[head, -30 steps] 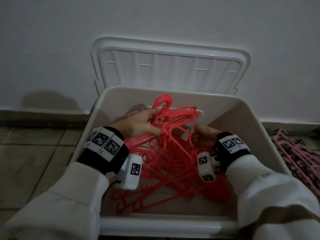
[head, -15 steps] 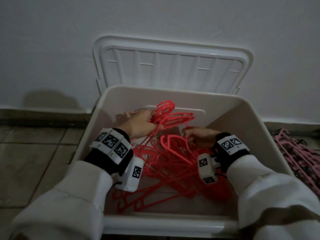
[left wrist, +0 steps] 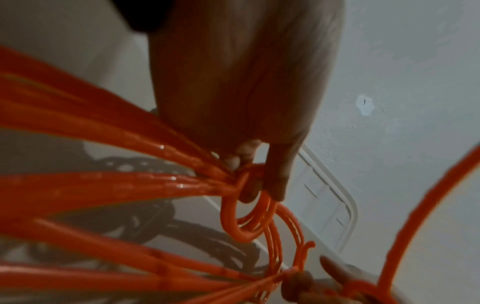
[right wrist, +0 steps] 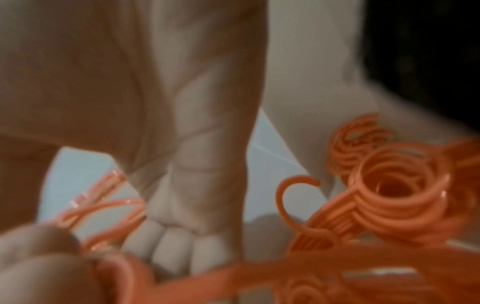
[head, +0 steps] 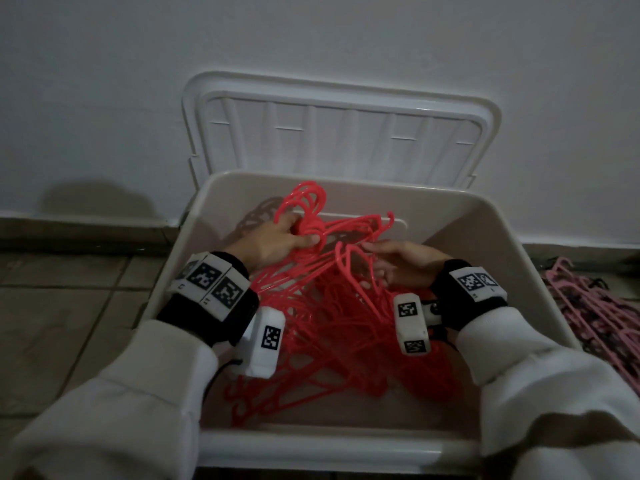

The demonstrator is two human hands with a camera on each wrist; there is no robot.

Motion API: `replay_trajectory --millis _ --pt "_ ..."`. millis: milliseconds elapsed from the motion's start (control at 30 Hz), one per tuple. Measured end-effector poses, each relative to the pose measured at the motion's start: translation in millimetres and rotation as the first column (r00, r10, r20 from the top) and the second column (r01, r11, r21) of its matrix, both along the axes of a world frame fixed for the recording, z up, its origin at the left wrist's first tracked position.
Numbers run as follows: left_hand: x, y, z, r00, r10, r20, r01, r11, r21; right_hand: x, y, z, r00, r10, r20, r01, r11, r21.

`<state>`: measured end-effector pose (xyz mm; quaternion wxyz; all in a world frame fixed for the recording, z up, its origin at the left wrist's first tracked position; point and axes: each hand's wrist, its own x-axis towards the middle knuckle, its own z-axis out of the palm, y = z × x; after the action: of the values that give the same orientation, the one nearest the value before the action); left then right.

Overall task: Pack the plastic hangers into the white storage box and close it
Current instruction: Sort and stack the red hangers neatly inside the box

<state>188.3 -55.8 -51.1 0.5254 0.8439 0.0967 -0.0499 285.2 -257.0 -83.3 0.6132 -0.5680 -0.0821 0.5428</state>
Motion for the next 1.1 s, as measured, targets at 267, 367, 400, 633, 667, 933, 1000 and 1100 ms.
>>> replay_trajectory --millis 267,367,400,633,667,933,1000,1100 --pt "2.6 -1.9 1.6 0.984 0.170 0.054 -0.167 0.984 -0.055 3.9 -0.9 8.9 0.915 -0.400 0.062 0.403 0.913 -0.063" --pt "1.2 -2.4 2.0 0.982 0.180 0.062 -0.177 0.983 -0.043 10.6 -7.5 -0.4 0.800 -0.596 -0.065 0.591 0.803 -0.081" --pt "1.3 -2.0 1.3 0.982 0.177 0.068 -0.175 0.984 -0.032 11.6 -10.0 -4.7 0.762 -0.640 -0.094 0.632 0.768 -0.107" --pt "-0.9 -1.9 3.1 0.988 0.142 0.059 -0.146 0.986 0.076 -2.6 -7.9 -24.2 0.706 -0.704 -0.082 0.651 0.689 -0.317" --pt "-1.0 -1.4 3.1 0.989 0.138 0.049 -0.142 0.986 0.082 -5.9 -5.5 -22.3 0.735 -0.672 -0.089 0.625 0.722 -0.297" --pt "2.1 -1.2 5.9 0.984 0.176 -0.004 -0.175 0.982 -0.069 -9.0 31.3 23.1 0.837 -0.443 0.321 0.444 0.893 0.075" --pt "2.1 -1.8 7.8 0.991 0.132 -0.024 -0.133 0.990 -0.055 -9.3 31.2 28.4 0.730 -0.311 0.608 0.336 0.939 0.077" --pt "-0.4 -3.8 9.9 0.998 0.061 -0.031 -0.064 0.990 -0.125 -9.5 27.4 24.7 0.517 -0.113 0.849 0.209 0.978 0.003"
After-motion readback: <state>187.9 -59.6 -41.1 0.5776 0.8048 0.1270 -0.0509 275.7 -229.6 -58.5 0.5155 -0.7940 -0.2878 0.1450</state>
